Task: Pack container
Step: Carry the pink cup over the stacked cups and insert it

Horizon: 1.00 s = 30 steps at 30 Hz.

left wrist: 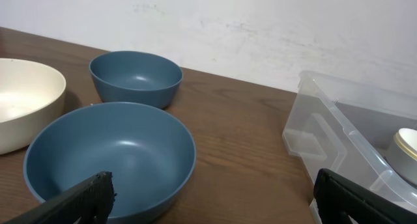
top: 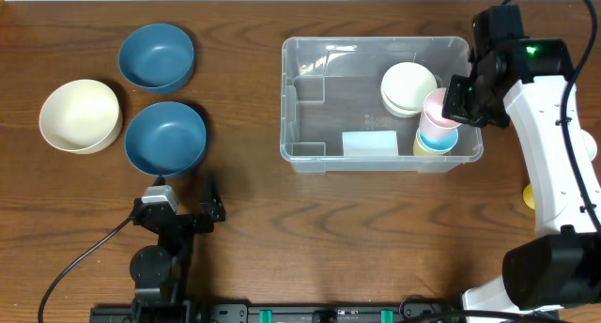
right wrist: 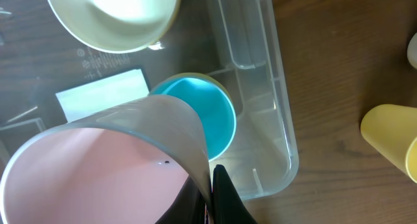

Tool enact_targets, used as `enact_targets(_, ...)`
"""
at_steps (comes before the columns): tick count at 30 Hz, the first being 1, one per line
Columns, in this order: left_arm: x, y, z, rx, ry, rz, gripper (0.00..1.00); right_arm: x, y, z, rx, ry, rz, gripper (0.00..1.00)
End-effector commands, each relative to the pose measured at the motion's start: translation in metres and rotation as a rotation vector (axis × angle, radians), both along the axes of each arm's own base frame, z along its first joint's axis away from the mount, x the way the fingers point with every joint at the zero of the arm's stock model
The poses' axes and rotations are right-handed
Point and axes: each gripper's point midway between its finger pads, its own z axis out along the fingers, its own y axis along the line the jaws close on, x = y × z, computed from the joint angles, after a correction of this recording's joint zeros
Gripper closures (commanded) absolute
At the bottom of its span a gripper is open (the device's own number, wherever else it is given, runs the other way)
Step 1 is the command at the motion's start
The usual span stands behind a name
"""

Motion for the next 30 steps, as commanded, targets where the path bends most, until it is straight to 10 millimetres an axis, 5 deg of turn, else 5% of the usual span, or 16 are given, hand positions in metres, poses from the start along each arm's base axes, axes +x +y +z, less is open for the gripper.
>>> enact_targets(1, 0.0, 0.001, -0.016, -0.009, 0.042, 0.003, 0.02, -0.003, 0.001, -0.005, -0.01, 0.017, -0.001, 0.99)
enact_targets(30, 0.0, 0.001, -0.016, -0.009, 0.043, 0.004, 0.02, -0.003, -0.012, -0.017, -0.065, 0.024, -0.031, 0.94)
